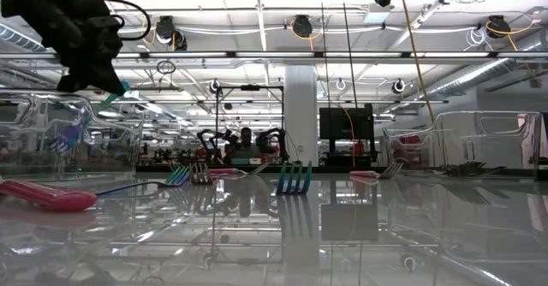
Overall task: Sort silverware by color (type)
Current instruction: Put the blue fork into the left transparent bin
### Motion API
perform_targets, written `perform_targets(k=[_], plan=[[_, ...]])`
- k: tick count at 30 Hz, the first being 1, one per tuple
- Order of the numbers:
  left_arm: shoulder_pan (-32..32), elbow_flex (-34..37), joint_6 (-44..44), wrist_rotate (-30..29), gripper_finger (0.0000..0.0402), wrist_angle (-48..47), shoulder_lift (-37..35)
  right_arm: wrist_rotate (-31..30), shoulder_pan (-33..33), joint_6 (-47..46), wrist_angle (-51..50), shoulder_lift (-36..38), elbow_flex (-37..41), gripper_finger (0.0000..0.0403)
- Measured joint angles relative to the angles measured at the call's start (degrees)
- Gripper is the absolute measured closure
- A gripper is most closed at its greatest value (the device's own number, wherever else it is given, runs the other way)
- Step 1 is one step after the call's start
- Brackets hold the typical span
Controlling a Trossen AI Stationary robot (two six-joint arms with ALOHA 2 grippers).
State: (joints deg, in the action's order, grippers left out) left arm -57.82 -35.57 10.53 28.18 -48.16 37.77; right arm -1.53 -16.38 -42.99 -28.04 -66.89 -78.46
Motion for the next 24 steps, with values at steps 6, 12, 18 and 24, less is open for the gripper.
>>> perform_targets(k=[6, 12, 18, 24], plan=[[1.84, 0.0, 3.41, -2.91, 0.04, -0.16, 0.44, 0.01, 0.0, 0.16, 0.01, 0.0, 0.0, 0.0184], [3.58, -0.04, 4.46, -7.53, 0.04, -1.43, 0.5, 0.01, 0.0, 0.17, 0.01, 0.0, 0.0, 0.0184], [4.67, -0.01, 5.03, -7.72, 0.0385, -1.26, 0.47, 0.03, 0.0, 0.17, 0.01, 0.0, 0.0, 0.0184], [5.19, 3.2, 7.21, -8.23, 0.0382, -0.95, 0.5, 0.05, 0.0, 1.23, 0.01, 0.0, 0.0, 0.0184]])
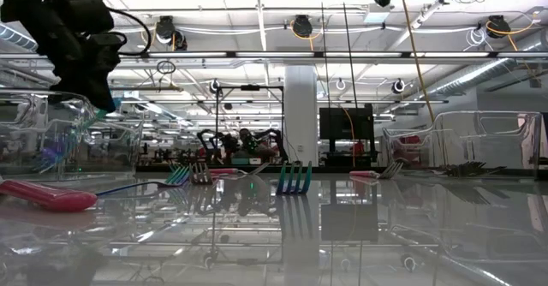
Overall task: Sort silverware by color (type)
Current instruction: Put the blue fork into the left transparent bin
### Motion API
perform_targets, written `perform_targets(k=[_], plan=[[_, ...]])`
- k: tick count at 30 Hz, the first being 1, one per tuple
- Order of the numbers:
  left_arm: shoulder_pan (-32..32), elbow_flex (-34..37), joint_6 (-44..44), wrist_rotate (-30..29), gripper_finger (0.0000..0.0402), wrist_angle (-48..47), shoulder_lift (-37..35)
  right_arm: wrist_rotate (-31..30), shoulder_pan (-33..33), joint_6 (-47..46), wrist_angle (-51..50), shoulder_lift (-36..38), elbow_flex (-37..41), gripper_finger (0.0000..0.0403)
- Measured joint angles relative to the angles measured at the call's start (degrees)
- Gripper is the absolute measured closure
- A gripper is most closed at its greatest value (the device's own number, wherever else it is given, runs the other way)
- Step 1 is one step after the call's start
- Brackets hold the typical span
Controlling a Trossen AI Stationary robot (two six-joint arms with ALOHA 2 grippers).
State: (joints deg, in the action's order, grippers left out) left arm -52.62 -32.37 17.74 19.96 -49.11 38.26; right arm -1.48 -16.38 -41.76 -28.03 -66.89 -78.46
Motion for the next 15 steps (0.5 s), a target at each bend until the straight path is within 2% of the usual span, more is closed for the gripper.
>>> perform_targets(k=[8, 15], plan=[[0.0, 0.18, 3.72, -0.56, 0.0381, 3.04, 0.22, 0.0, 0.0, 0.02, 0.0, 0.0, 0.0, 0.0184], [0.0, 0.18, 3.6, -0.9, 0.0381, 3.2, 4.12, 0.0, -0.02, 0.3, 0.0, 0.0, 0.0, 0.0184]])
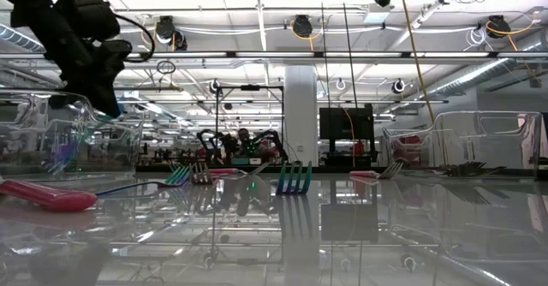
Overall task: Sort silverware by color (type)
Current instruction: Put the blue fork into the left transparent bin
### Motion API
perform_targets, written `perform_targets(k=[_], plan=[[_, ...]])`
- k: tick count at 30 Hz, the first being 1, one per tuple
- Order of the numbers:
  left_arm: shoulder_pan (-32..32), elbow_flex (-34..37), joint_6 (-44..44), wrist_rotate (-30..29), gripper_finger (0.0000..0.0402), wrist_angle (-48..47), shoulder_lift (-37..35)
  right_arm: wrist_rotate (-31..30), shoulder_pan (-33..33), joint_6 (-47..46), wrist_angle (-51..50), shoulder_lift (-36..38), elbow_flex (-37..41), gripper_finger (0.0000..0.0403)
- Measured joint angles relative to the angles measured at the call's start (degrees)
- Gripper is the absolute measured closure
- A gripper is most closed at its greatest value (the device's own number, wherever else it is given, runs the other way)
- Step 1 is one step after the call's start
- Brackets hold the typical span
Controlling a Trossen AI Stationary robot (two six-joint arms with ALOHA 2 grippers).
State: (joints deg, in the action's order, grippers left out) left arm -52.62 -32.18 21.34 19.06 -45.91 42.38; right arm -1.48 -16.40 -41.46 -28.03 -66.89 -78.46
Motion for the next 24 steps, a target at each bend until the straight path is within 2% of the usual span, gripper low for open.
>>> perform_targets(k=[15, 24], plan=[[0.02, 0.0, -0.05, -0.14, 0.038, 2.79, 7.57, 0.0, 0.02, -0.06, 0.0, 0.0, 0.0, 0.0184], [0.0, 0.0, -0.04, -0.1, 0.038, 2.99, 9.02, 0.0, 0.02, -0.08, 0.0, 0.0, 0.0, 0.0184]])
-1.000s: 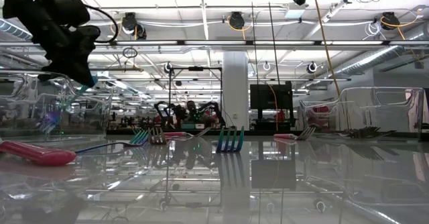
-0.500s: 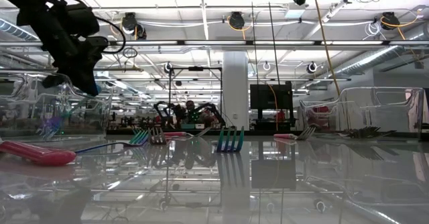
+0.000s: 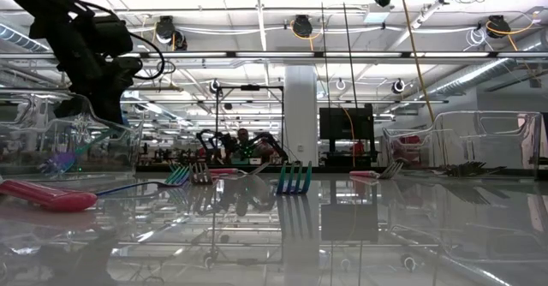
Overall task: Sort silverware by color (type)
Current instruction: Put the blue fork into the left transparent bin
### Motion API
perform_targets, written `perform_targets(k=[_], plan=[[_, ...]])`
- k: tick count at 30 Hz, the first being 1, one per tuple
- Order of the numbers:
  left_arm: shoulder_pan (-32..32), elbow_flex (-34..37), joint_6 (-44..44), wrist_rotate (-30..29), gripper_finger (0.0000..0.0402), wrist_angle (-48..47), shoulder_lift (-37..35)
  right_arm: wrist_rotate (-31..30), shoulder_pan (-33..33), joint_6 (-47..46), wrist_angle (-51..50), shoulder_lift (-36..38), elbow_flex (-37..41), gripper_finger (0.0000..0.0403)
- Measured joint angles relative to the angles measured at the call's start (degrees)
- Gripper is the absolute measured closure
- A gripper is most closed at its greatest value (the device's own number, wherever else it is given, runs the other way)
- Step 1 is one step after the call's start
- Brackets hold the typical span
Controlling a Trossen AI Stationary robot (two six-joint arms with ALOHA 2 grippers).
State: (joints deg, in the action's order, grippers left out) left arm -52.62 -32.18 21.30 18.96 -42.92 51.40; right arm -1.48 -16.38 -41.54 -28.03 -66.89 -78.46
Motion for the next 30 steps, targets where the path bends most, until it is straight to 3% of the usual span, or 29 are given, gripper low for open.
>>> perform_targets(k=[5, 15, 22, 30], plan=[[0.0, 0.0, -0.01, 0.02, 0.0377, 0.0, 0.0, 0.0, 0.0, 0.06, 0.0, 0.0, 0.0, 0.0184], [0.0, 0.0, 0.09, -0.9, 0.0318, -0.04, 0.0, 0.0, 0.0, 0.15, -0.01, 0.0, 0.0, 0.0184], [0.0, 0.0, 0.91, -0.66, 0.0316, -0.04, -0.02, 0.0, -0.02, -0.34, -0.05, 0.0, 0.0, 0.0184], [0.44, 0.0, 1.86, 4.74, 0.0315, -0.07, -0.94, 0.0, 0.0, -5.45, -1.33, 0.02, 0.02, 0.0184]])
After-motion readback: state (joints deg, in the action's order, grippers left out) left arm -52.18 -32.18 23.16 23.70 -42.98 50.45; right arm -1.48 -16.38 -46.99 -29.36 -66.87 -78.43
